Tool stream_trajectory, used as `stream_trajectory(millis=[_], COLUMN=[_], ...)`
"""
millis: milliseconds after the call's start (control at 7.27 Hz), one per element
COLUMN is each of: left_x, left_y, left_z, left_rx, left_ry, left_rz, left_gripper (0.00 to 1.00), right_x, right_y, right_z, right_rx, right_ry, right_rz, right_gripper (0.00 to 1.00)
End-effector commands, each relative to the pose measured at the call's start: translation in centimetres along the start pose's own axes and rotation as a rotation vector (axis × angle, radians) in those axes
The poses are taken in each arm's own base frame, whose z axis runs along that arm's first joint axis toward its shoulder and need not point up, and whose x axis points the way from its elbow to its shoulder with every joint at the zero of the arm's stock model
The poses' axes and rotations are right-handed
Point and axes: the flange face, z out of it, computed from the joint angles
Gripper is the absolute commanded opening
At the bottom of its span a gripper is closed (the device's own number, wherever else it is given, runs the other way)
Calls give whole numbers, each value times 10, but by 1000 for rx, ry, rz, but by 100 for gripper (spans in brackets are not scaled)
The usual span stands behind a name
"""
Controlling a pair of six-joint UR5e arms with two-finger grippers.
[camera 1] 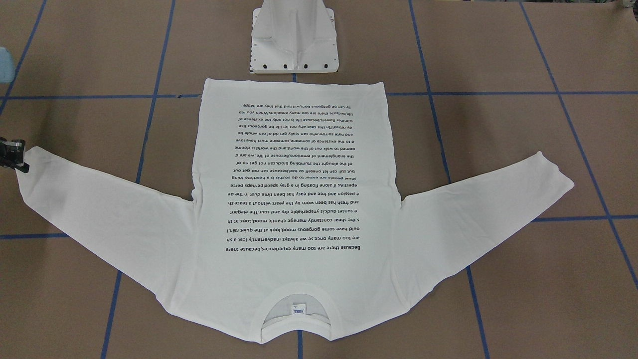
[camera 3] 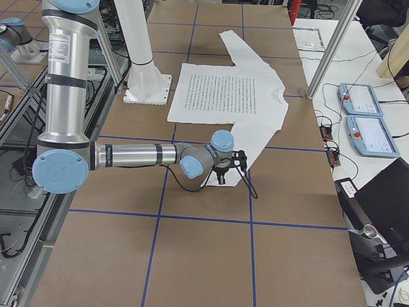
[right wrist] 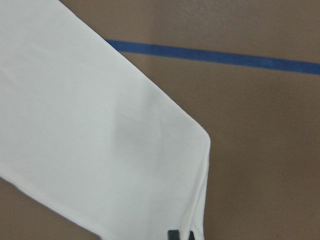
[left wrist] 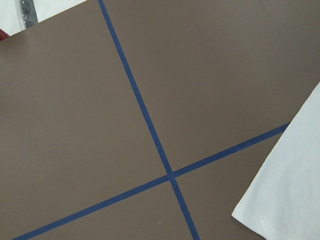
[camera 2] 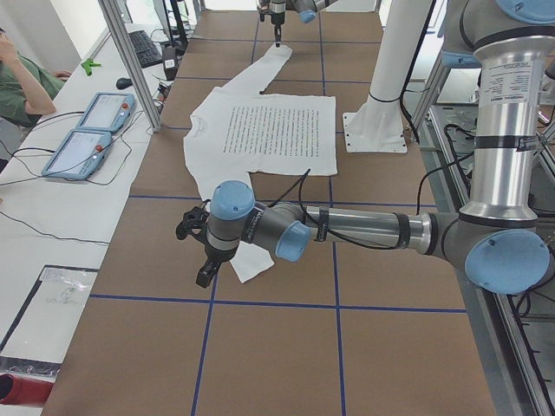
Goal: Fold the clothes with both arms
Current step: 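Move the right gripper toward the cuff of the sleeve nearest it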
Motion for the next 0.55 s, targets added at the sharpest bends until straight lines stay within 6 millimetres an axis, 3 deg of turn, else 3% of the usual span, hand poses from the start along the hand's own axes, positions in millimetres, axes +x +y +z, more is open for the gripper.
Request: stream_trajectory(millis=[0,275,413], left_x=[0,0,-2], left_y=[-2,-2,-1], left_z=[0,0,2], left_rx=[1,2,-2], left_ry=[-1,-1,-1], left_rz=[3,6,3], left_gripper=[100,100,100], right_x=[-102,-196,-257], right_y=[-43,-96,-120], right_z=[-51,-91,-108], right_rx=[63,83,92], right_ry=[-150,-287,-338], right_rz=[148,180,173], right_gripper=[0,0,0])
